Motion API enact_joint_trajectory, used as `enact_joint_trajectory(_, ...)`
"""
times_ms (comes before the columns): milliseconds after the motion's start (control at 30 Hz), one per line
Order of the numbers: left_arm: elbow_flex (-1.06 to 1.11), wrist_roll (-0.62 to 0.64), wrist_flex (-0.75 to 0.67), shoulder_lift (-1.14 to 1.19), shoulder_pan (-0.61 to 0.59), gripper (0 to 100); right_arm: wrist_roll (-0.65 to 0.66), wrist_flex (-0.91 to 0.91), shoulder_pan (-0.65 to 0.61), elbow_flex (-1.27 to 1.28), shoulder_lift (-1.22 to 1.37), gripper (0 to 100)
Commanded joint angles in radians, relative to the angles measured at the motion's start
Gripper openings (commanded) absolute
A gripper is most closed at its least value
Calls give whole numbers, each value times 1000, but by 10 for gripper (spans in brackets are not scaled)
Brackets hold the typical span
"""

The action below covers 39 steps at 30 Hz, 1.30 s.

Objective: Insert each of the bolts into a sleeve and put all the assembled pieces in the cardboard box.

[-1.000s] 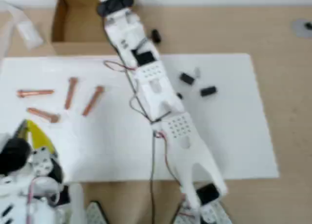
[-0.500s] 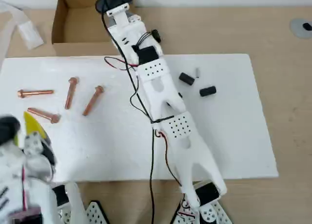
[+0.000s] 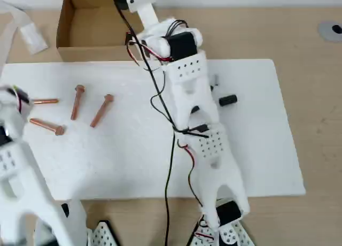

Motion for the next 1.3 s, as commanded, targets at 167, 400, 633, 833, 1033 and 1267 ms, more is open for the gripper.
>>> enact_joint_trajectory(167, -305, 328, -26, 501, -14, 88, 100, 109, 77, -48, -111, 152)
enact_joint_trajectory(400, -500, 460, 54, 811, 2, 89, 98, 110, 85, 22, -114, 152)
enact_joint_trajectory(633, -707, 509, 172, 1018, -5, 89, 98, 110, 84, 105, -114, 152)
enact_joint_trajectory(833, -836, 511, 172, 1165, -5, 89, 98, 110, 85, 102, -114, 152)
enact_joint_trajectory(1033, -942, 506, 172, 1273, -3, 86, 98, 110, 85, 107, -114, 152)
enact_joint_trajectory(1267, -1034, 422, 221, 1334, 3, 65, 98, 110, 90, 108, -113, 152)
